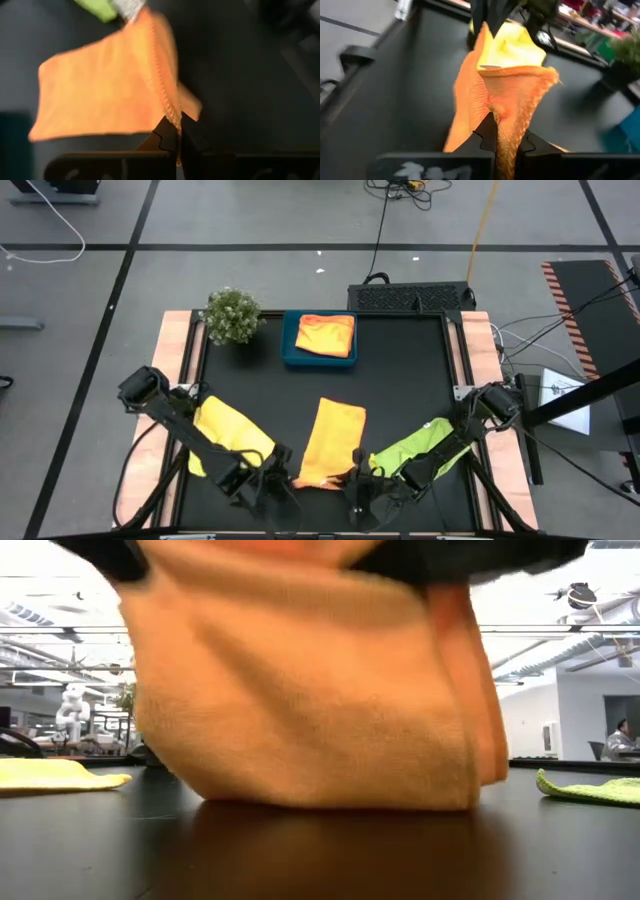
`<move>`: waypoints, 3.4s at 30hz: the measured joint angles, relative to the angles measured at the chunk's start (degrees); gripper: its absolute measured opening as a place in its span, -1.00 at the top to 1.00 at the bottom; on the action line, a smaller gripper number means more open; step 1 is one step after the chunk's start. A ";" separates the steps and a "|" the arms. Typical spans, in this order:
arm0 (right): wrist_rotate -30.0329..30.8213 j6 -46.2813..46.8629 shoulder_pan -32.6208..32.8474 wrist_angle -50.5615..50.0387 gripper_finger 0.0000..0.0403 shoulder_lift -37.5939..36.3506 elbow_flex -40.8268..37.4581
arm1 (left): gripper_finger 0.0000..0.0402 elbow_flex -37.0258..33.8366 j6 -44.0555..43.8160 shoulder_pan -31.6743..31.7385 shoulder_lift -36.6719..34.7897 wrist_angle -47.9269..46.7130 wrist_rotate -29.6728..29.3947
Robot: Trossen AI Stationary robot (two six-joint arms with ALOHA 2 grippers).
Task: Fold microfiber towels
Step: Fold the orange microfiber towel
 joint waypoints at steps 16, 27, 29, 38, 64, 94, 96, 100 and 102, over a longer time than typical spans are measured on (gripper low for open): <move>19.15 14.01 -3.14 1.71 1.00 -2.23 -13.31 | 0.97 -0.83 18.90 23.38 0.00 -3.68 5.71; 10.04 21.41 -12.20 15.82 1.00 -2.82 -25.79 | 0.98 -0.85 29.53 35.55 1.60 2.74 15.68; 10.14 19.38 -12.17 18.68 1.00 -2.69 -26.47 | 0.97 -0.94 29.79 36.51 1.88 2.97 16.56; 9.55 6.00 -6.09 34.60 1.00 -3.02 -25.95 | 0.98 -0.90 22.48 28.40 0.36 -4.00 15.39; -2.85 0.19 2.02 17.11 1.00 -3.10 -3.50 | 0.99 -0.59 8.18 -2.67 -11.47 -1.04 5.02; 11.79 35.19 -8.28 12.39 1.00 -2.99 -24.25 | 1.00 -19.06 32.98 40.24 -10.97 19.94 31.44; 10.17 35.85 -8.71 15.41 1.00 -2.99 -25.84 | 0.99 -21.06 32.44 41.56 -10.93 22.42 33.50; 8.77 36.18 -8.45 17.16 1.00 -2.99 -26.51 | 0.95 -23.03 31.38 42.04 -10.58 24.19 34.72; 8.28 36.19 -7.98 17.22 1.00 -2.99 -26.03 | 0.95 -23.12 31.40 41.72 -10.31 24.89 34.73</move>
